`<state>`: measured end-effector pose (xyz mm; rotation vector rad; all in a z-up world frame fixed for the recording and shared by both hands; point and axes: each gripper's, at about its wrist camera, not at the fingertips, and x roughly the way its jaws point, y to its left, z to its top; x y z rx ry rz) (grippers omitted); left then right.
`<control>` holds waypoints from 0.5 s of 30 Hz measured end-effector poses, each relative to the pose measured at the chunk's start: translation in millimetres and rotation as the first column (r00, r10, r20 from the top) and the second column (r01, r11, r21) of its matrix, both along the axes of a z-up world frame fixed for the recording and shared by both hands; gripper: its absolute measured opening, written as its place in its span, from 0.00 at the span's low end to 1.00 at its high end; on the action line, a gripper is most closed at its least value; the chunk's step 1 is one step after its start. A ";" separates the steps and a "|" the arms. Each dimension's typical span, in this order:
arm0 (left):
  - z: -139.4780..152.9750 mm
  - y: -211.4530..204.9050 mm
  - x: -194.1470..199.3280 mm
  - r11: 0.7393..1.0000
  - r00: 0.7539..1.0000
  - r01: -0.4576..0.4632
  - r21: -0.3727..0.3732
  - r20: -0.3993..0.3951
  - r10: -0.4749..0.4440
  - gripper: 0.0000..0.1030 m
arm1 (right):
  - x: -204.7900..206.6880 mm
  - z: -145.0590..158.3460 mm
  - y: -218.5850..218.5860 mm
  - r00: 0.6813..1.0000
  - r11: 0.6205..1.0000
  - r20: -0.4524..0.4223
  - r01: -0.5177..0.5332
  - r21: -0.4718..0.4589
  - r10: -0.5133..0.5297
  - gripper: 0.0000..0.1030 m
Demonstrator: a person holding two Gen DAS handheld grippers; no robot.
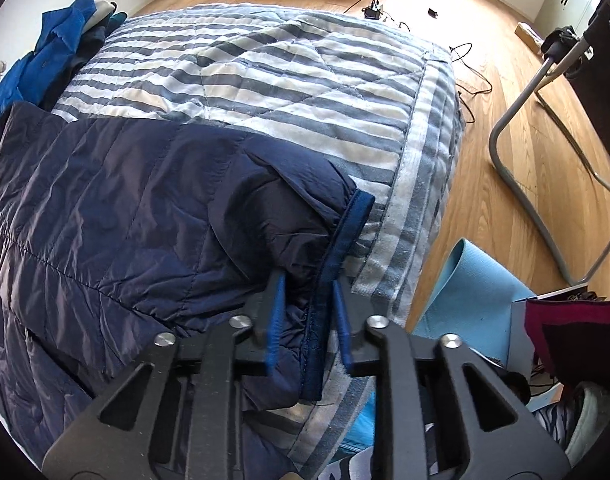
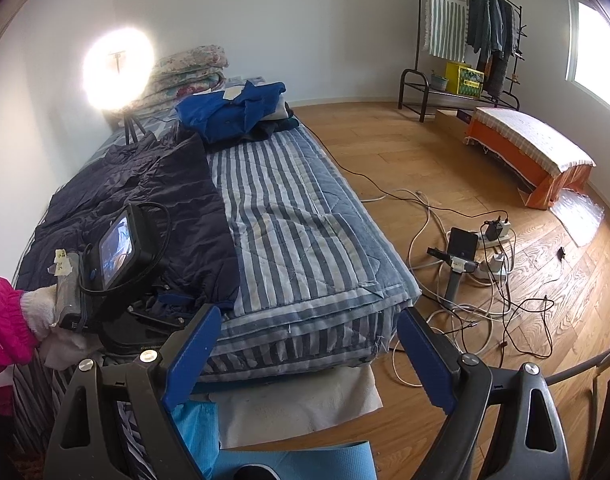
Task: Fold large clothes
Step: 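Grasp the other sleeve cuff of the jacket with the left tool, then carry the sleeve cuff with the left tool across the jacket body and release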
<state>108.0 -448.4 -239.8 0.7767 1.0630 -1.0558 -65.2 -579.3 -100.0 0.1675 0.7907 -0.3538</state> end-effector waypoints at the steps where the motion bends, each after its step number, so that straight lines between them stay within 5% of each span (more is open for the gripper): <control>1: 2.6 1.0 0.5 1.000 1.000 -0.003 -0.006 -0.003 0.003 0.13 | -0.2 0.2 0.2 1.000 1.000 0.000 0.001 -0.001 -0.001 0.89; 8: 42.0 20.1 14.3 0.988 0.995 -0.087 -0.129 -0.061 0.080 0.05 | 0.6 1.0 1.9 1.000 1.000 0.000 0.004 -0.004 -0.004 0.89; 15: 98.5 63.0 42.3 0.942 0.980 -0.193 -0.275 -0.091 0.175 0.04 | 10.1 4.7 15.4 1.000 1.000 0.007 -0.028 -0.006 0.028 0.89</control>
